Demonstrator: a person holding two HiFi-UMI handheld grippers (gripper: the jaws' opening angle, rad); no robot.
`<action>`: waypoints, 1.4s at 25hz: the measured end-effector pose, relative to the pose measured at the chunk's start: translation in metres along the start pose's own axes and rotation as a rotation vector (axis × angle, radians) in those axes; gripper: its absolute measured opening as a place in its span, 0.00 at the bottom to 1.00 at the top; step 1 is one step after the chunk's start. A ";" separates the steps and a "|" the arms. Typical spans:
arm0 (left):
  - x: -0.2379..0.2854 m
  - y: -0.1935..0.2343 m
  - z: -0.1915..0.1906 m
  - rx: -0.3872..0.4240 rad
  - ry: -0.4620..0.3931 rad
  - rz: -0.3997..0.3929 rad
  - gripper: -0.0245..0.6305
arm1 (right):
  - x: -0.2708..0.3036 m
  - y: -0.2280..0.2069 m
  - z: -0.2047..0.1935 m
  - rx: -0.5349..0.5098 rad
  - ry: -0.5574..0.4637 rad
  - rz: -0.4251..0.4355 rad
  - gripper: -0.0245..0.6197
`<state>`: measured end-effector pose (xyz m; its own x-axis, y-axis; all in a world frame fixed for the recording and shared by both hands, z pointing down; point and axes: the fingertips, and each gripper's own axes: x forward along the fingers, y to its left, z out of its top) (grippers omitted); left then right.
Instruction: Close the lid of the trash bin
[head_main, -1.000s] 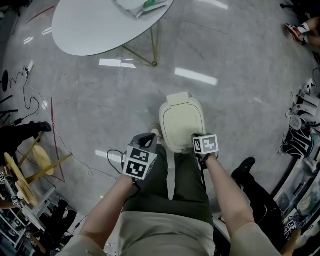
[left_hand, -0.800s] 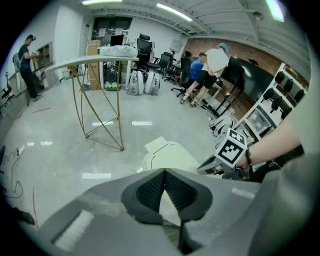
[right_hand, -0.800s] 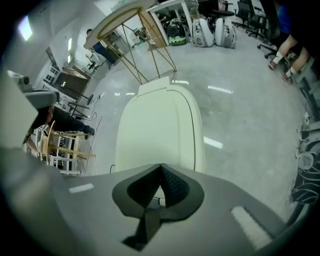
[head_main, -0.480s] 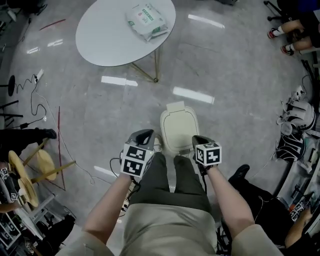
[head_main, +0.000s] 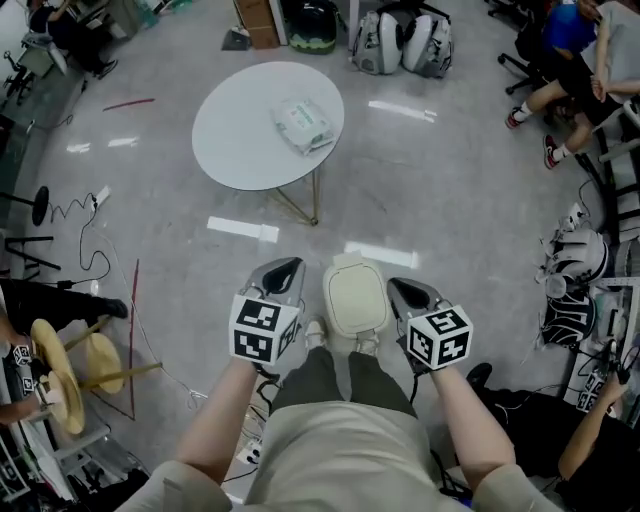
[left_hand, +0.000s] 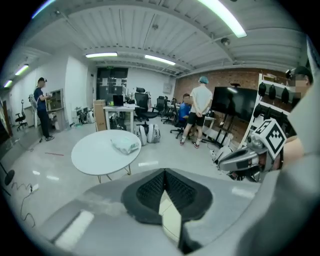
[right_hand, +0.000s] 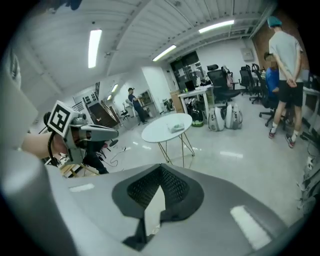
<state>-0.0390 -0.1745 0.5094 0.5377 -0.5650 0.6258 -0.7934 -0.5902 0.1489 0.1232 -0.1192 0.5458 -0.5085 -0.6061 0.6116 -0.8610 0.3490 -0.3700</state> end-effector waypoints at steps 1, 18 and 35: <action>-0.011 -0.002 0.016 0.015 -0.033 0.006 0.04 | -0.011 0.009 0.017 -0.018 -0.034 0.008 0.04; -0.190 -0.064 0.197 0.228 -0.534 0.057 0.04 | -0.196 0.144 0.213 -0.298 -0.563 0.081 0.04; -0.216 -0.083 0.211 0.285 -0.580 0.101 0.04 | -0.236 0.166 0.246 -0.359 -0.658 0.131 0.04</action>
<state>-0.0290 -0.1249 0.2005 0.5944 -0.7980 0.0994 -0.7843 -0.6025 -0.1476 0.1027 -0.0940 0.1676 -0.5921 -0.8059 -0.0064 -0.8021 0.5900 -0.0919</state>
